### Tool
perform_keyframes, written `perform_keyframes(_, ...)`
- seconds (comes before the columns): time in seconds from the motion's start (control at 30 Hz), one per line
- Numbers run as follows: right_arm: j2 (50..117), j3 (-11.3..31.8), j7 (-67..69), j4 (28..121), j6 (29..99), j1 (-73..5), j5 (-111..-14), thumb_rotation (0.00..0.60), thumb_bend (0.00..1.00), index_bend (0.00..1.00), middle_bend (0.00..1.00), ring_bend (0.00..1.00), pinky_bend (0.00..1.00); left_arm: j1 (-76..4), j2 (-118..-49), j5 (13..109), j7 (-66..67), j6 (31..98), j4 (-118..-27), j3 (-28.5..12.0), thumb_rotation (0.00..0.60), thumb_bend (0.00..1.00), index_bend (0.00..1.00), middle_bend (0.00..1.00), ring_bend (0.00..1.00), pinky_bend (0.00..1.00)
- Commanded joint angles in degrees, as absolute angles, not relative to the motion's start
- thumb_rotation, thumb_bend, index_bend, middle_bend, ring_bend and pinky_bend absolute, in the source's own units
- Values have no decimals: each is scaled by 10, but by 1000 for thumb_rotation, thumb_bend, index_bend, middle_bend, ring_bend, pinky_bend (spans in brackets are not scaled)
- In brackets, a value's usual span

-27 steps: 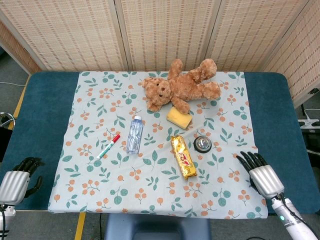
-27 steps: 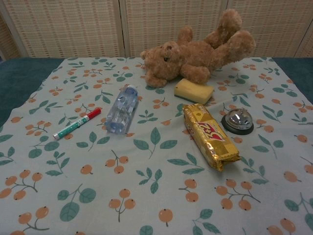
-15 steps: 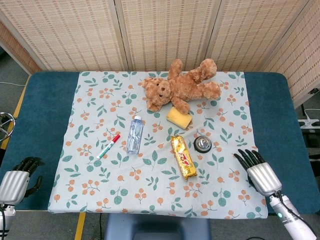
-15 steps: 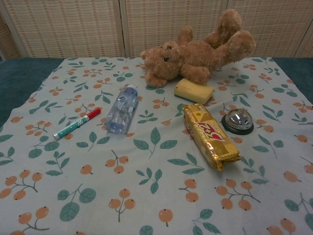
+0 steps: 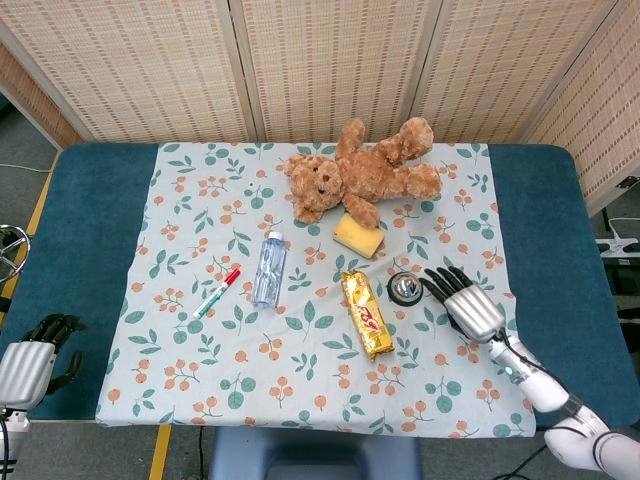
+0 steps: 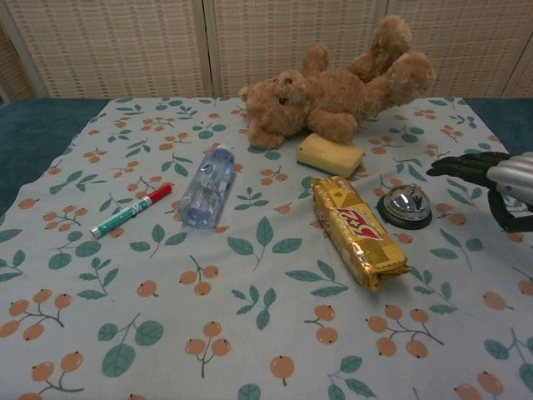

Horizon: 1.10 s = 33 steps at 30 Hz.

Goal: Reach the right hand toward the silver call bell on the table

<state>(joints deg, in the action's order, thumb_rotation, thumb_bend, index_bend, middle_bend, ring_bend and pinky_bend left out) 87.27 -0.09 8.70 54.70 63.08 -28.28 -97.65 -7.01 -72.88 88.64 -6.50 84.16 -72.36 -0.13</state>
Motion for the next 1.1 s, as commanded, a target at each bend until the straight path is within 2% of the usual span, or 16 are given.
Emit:
perform_keyframes(0.03, 936, -3, 150, 470, 577, -340, -987, 600, 1000, 0, 0, 0, 70, -70, -729, 887, -66, 844, -723, -2, 600, 482, 315, 250, 168, 417)
perform_keyframes(0.17, 985, -2, 175, 409, 554, -371, -983, 600, 1000, 0, 0, 0, 68, -70, -728, 888, -69, 844, -722, -1, 600, 483, 315, 254, 168, 417)
perform_keyframes(0.37, 1024, -7, 190, 359, 544, -388, -975, 600, 1000, 0, 0, 0, 67, -69, -727, 889, -73, 847, -721, -2, 600, 482, 315, 257, 168, 417)
perform_keyframes(0.8, 1016, -29, 232, 334, 556, -383, -970, 600, 1000, 0, 0, 0, 67, -71, -730, 890, -68, 841, -720, 0, 600, 482, 315, 262, 168, 417)
perform_keyframes(0.97, 983, -24, 183, 361, 663, -353, -976, 600, 1000, 0, 0, 0, 64, -71, -729, 889, -68, 841, -720, 0, 600, 482, 315, 263, 168, 417)
perform_keyframes(1.1, 917, -23, 75, 454, 741, -283, -955, 600, 1000, 0, 0, 0, 53, -69, -727, 887, -77, 843, -719, -3, 600, 482, 315, 263, 168, 417)
